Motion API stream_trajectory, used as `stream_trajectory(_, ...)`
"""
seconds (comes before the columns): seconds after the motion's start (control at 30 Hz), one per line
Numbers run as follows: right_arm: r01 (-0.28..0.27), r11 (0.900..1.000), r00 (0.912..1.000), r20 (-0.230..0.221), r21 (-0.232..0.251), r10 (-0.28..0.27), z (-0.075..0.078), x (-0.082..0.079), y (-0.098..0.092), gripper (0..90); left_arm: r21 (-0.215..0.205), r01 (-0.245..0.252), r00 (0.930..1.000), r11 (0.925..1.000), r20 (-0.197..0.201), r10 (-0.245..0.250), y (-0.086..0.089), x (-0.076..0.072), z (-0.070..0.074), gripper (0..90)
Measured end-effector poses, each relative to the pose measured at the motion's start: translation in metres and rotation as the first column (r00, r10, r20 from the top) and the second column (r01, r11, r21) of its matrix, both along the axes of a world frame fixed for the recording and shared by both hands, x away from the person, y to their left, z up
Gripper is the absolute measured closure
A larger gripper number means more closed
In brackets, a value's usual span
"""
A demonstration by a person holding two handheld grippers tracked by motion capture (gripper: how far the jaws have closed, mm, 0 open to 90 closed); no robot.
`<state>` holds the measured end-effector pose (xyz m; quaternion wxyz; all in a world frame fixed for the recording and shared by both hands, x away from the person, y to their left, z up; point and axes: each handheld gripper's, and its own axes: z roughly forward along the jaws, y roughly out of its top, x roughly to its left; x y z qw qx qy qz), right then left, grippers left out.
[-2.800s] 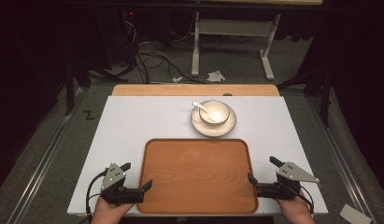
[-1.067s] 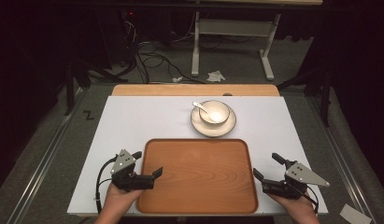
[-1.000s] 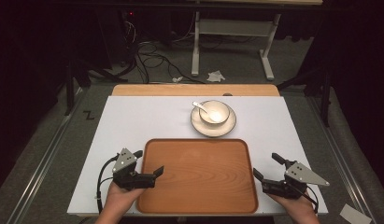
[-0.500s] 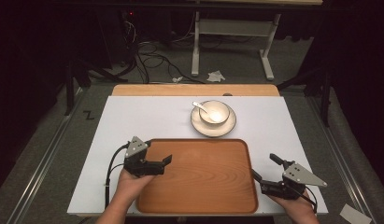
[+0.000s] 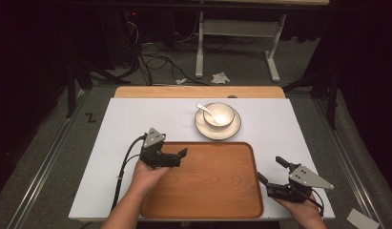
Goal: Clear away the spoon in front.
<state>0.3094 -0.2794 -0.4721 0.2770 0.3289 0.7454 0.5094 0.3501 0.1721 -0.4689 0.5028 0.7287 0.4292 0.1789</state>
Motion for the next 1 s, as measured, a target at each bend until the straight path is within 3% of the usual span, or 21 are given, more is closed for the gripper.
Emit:
stream_trajectory(0.47,0.007,1.0,1.0,0.0,-0.006,-0.007,-0.002,0.004,-0.003,1.2,0.019,0.016,0.9998,0.9997,0.007,-0.016,-0.029,0.031,0.008,2.7)
stream_trajectory(1.0,0.014,1.0,0.9999,-0.003,0.005,-0.014,-0.002,0.005,-0.003,1.0,0.023,0.027,0.9996,0.9994,0.007,-0.027,-0.05,0.056,0.012,6.3)
